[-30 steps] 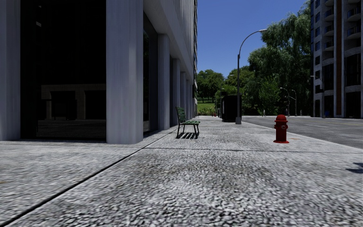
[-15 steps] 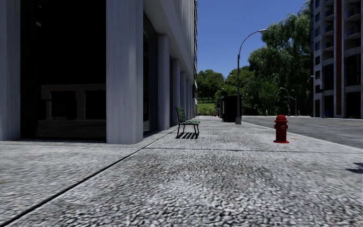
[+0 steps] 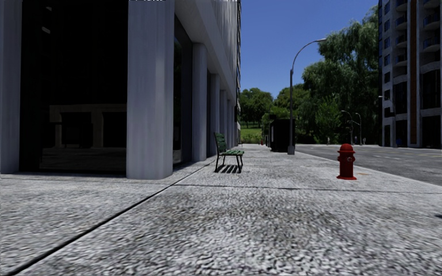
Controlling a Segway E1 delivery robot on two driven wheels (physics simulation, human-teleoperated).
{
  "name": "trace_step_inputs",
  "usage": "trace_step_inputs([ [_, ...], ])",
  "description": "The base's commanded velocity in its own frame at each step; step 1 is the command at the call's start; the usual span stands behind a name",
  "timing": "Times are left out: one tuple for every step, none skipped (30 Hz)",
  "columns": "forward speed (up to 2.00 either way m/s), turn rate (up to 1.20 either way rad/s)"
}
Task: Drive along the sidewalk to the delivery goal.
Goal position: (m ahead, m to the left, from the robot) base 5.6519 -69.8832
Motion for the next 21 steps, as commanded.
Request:
trace_step_inputs([
  [2.00,0.00],
  [2.00,0.00],
  [2.00,0.00],
  [2.00,0.00],
  [2.00,0.00],
  [2.00,0.00],
  [2.00,0.00],
  [2.00,0.00],
  [2.00,-0.03],
  [2.00,-0.25],
  [2.00,-0.28],
  [2.00,-0.32],
  [2.00,-0.34],
  [2.00,-0.34],
  [2.00,-0.36],
  [2.00,-0.36],
  [2.00,-0.37],
  [2.00,-0.37],
  [2.00,-0.37],
  [2.00,-0.37],
  [2.00,-0.37],
])
